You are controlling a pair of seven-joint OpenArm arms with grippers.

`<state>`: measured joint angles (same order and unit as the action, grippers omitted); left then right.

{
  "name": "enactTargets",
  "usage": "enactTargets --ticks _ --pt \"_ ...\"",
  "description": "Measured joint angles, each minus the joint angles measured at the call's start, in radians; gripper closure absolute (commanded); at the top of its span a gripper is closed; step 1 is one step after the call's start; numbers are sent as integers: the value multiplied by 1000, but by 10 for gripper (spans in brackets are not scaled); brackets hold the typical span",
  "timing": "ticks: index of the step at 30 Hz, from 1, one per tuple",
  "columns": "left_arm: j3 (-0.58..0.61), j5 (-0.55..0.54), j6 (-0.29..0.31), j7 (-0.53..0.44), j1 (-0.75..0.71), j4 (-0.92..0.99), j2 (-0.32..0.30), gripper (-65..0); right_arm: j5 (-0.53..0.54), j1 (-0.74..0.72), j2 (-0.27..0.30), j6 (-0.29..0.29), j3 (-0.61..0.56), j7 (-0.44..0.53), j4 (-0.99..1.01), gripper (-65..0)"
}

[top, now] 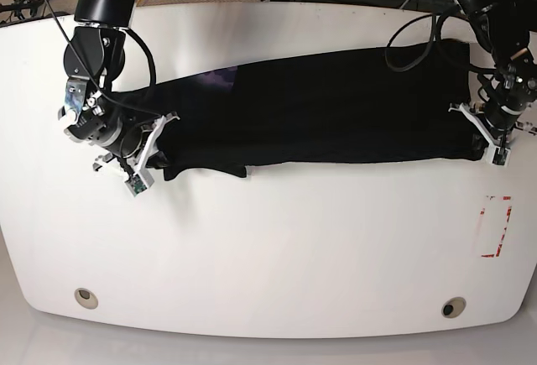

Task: Fold the T-shirt properly
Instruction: 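Lift the hem and fold it over toward the collar edge with both grippers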

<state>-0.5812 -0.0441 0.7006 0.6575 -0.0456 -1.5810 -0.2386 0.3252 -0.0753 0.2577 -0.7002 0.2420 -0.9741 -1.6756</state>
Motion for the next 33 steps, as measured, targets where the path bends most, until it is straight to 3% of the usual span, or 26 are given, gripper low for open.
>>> enactTargets --ticks 7,14,21,23,29,31,33 --pt "-2 0 -3 13 -125 -169 30 0 0 37 2 0 31 -5 2 0" --pt "-8 -2 3 180 -226 -310 66 0 -4 42 0 0 31 -6 3 0" --pt "-68 0 5 206 -297 -319 85 0 -3 81 -1 0 32 -5 1 -8" --pt "-72 -1 4 201 -303 -317 80 0 3 90 0 1 32 -6 1 -51" --pt "-62 -1 5 195 -343 -309 79 0 9 121 -10 1 111 -34 1 -293" --pt "-43 3 4 199 -343 -307 76 -74 29 122 -17 1 153 -53 1 -384" --pt "-32 2 4 192 -340 -307 75 -136 130 120 -26 5 197 -108 1 -433"
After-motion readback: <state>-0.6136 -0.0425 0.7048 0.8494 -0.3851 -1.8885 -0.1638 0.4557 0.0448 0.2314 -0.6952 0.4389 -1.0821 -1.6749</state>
